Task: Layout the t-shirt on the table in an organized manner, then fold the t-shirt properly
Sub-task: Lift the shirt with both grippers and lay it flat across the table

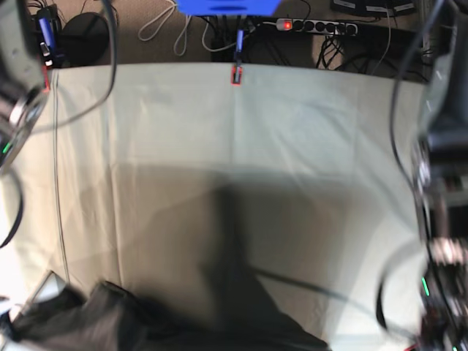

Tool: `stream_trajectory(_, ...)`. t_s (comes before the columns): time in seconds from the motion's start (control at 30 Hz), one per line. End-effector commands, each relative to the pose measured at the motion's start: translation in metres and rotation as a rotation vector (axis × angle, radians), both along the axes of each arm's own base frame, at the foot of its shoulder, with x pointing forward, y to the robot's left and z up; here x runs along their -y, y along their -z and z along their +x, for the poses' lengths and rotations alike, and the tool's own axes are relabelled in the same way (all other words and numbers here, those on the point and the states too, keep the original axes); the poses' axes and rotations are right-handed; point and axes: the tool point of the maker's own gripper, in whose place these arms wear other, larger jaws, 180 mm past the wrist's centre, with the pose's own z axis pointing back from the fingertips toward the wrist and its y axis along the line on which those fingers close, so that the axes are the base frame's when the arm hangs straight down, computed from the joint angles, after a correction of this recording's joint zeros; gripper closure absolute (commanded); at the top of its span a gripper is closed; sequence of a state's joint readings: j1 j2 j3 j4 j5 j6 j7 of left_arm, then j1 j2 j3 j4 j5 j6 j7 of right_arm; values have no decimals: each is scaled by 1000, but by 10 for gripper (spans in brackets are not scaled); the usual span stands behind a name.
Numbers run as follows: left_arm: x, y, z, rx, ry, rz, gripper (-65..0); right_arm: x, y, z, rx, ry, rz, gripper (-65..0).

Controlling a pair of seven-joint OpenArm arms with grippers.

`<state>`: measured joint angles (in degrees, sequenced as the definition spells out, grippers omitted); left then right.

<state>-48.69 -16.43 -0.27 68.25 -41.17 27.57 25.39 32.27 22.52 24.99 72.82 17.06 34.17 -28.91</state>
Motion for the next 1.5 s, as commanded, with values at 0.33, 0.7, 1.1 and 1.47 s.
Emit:
stream_trajectory(0.33,-61,151,-127,-182,-155,-52,0,-47,138,-114,-217,-24,61,0)
stream_trajectory(0.7,-78,222,-236,-335,-239,-97,0,-62,169,-210,-346,-49,-8,0)
stream_trajectory(1.1,-103,234,-280,-346,-319,-209,0,-75,149,-244,-367,-102,-124,0)
stream_trajectory(1.47,-102,238,-293,-368,-319,-192,0,-79,139,-252,-369,-127,-179,0)
